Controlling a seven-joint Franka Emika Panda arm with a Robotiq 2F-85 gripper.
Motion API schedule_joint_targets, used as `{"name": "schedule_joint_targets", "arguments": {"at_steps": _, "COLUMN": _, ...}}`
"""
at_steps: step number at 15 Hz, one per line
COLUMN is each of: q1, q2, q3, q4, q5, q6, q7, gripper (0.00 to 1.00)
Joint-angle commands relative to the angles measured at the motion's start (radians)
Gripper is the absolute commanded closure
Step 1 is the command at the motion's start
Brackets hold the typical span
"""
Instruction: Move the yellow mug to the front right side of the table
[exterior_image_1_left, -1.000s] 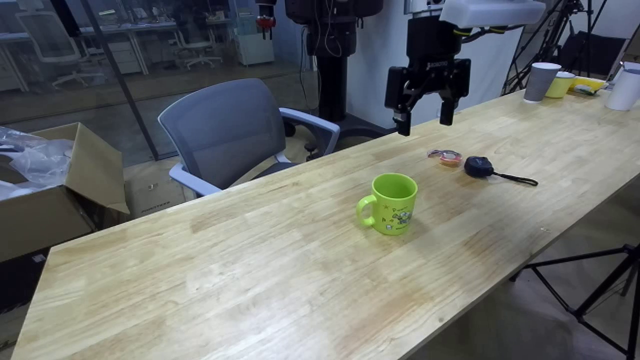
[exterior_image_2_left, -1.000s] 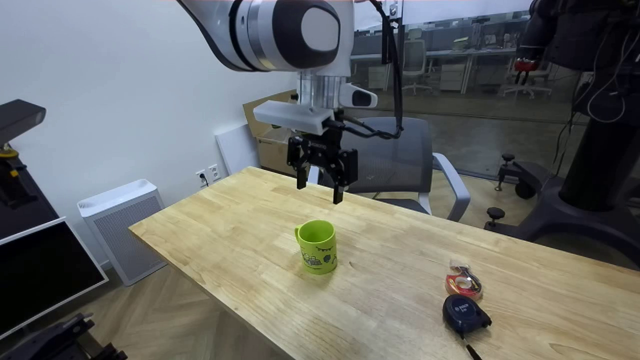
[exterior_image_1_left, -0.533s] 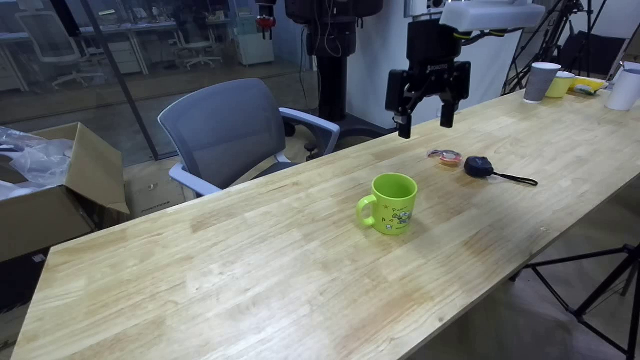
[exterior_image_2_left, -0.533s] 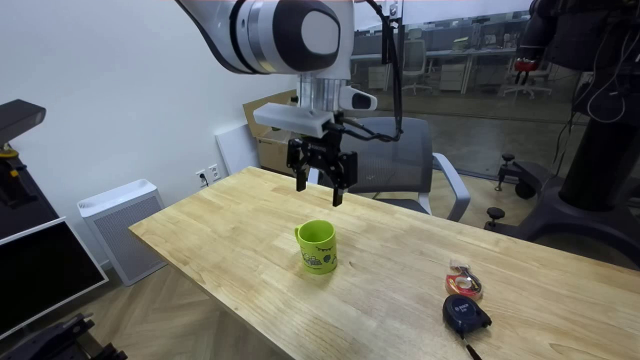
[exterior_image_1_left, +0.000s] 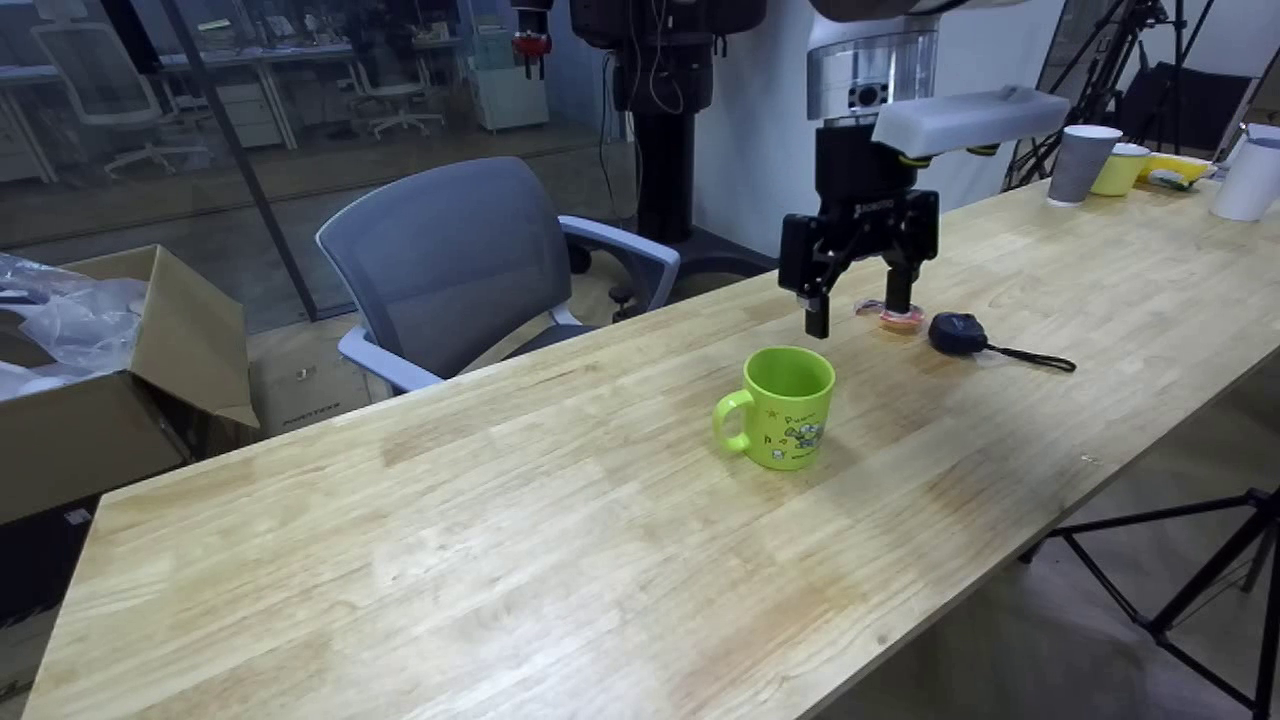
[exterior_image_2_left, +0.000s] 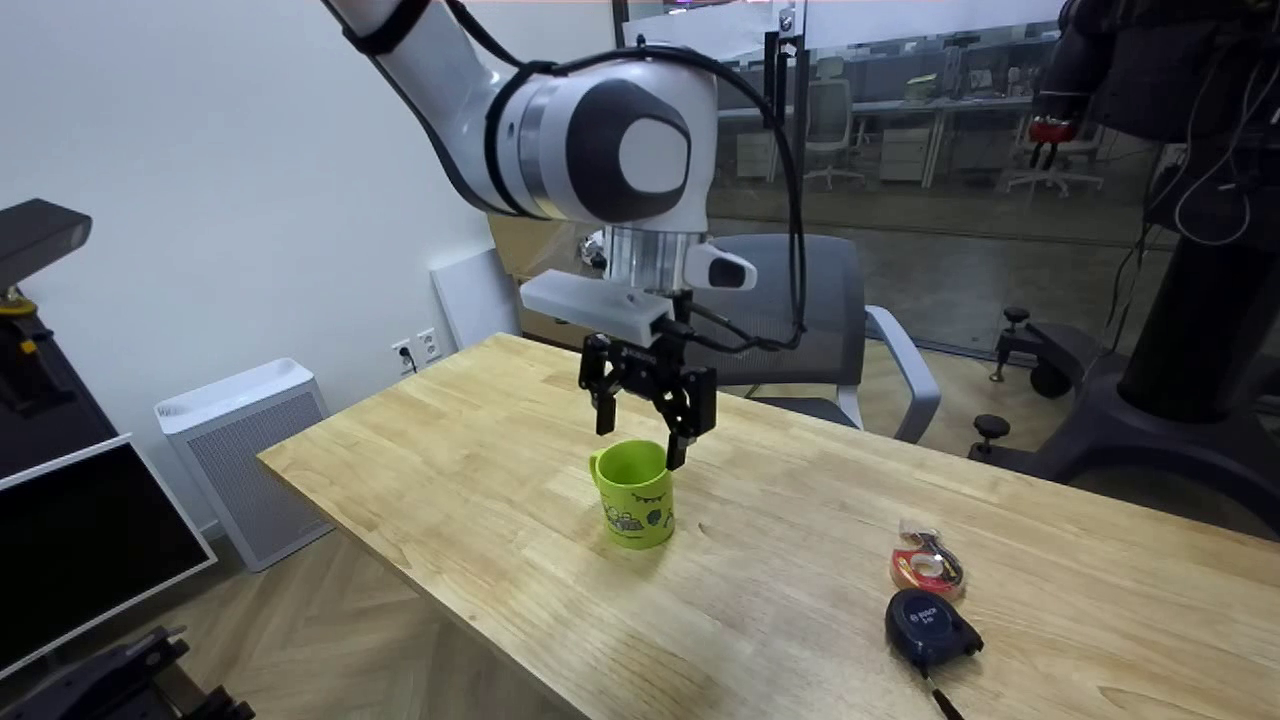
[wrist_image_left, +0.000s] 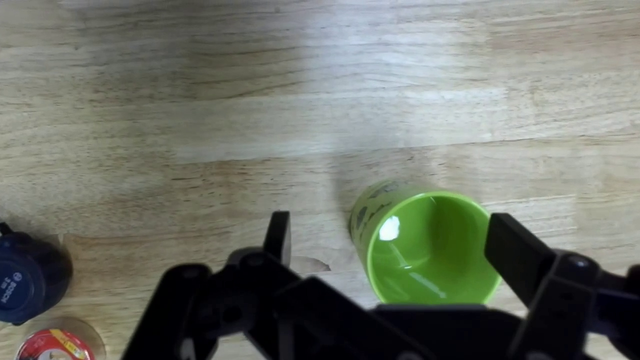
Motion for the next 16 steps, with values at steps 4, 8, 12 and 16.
{"name": "schedule_joint_targets", "arguments": {"at_steps": 4, "q1": 0.017, "q2": 0.089, "q3": -0.029, "q4": 0.032, "q5": -0.032, "q6": 0.129, "q7": 0.089, "gripper": 0.00}}
{"name": "schedule_joint_targets", "arguments": {"at_steps": 8, "q1": 0.023, "q2": 0.111, "q3": -0.045, "q4": 0.032, "q5": -0.047, "q6": 0.171, "q7": 0.116, "gripper": 0.00}}
{"name": "schedule_joint_targets", "arguments": {"at_steps": 12, "q1": 0.031, "q2": 0.123, "q3": -0.060, "q4": 0.035, "q5": -0.059, "q6": 0.191, "q7": 0.143, "gripper": 0.00}}
{"name": "schedule_joint_targets", "arguments": {"at_steps": 16, "q1": 0.046, "q2": 0.137, "q3": -0.052, "q4": 0.043, "q5": -0.059, "q6": 0.196, "q7": 0.160, "gripper": 0.00}}
